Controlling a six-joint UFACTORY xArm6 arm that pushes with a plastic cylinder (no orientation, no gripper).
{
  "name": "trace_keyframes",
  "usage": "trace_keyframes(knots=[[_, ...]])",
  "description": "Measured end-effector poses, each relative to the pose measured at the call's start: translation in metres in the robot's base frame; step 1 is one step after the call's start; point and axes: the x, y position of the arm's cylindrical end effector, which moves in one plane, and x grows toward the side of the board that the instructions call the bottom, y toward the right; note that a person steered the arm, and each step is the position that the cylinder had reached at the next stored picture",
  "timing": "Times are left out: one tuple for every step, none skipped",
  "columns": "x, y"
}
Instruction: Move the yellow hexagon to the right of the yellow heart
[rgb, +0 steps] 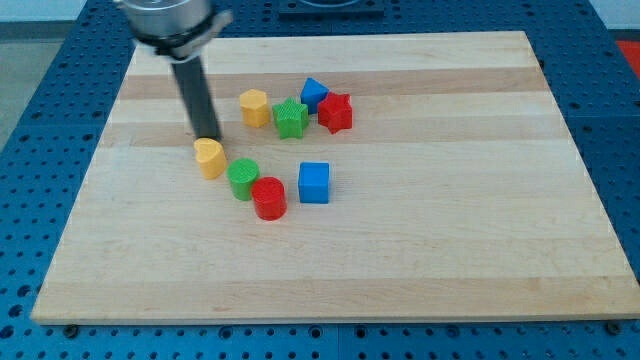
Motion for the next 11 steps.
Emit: trace_keyframes(knots=[[-0.009, -0.052], [-0.058, -0.057], [-0.108, -0.034], [-0.131, 0.008], [-0.128, 0.027], [-0.115, 0.035], [-0.097, 0.052], [-0.091, 0.073], [-0.078, 0.077], [-0.057, 0.075], [-0.036, 0.063]])
